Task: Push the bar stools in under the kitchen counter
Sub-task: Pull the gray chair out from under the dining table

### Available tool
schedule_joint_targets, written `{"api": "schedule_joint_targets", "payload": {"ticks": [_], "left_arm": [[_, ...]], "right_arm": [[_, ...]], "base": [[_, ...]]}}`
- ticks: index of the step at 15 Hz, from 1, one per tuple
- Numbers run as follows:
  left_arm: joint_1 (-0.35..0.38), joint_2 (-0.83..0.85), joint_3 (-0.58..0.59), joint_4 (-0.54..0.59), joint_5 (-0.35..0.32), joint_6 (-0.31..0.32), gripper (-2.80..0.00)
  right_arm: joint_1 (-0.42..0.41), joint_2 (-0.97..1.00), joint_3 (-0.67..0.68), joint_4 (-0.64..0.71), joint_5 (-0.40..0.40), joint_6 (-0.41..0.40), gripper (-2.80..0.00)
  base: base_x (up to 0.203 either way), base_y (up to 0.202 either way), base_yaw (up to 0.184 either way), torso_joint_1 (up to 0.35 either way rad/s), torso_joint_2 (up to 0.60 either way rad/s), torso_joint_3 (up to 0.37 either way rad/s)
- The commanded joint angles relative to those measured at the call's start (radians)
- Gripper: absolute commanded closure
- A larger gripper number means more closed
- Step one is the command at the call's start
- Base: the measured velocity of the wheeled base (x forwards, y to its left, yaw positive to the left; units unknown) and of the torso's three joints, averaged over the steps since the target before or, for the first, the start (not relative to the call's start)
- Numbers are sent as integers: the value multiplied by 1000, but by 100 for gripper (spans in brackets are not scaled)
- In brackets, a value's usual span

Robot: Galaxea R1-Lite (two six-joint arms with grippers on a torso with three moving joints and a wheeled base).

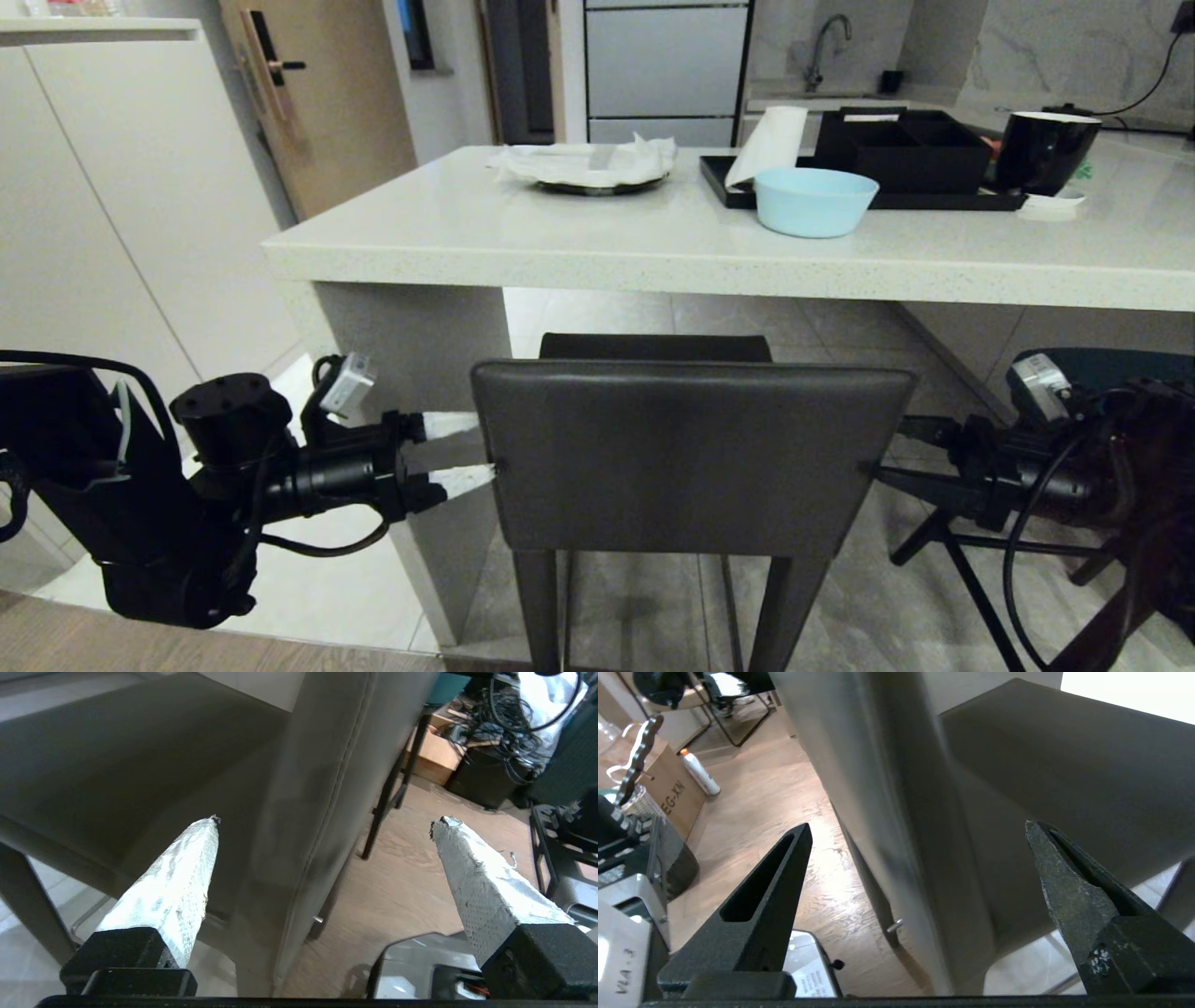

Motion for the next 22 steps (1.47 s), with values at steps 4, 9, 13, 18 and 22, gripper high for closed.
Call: {"api": "schedule_joint_targets", "payload": {"ticks": [4,9,13,18,22], "left_arm": [[-56,14,-7,-9,-1,1,-280],[-85,41,-20,-9,2,-3,-280],[-108,53,-26,-9,6,-4,-280],[-112,51,-42,-9,13,1,-280],[-151,43,-24,-9,95,2,-280]], "right_arm": [[147,31,-64,-7,4,44,-280],[160,83,-120,-31,-46,55,-280],[154,88,-120,-38,-48,54,-280],[158,104,-107,-70,-51,53,-280],[158,107,-90,-72,-65,53,-280]], "base": [[0,0,0,0,0,0],[0,0,0,0,0,0],[0,0,0,0,0,0],[0,0,0,0,0,0],[0,0,0,0,0,0]]}}
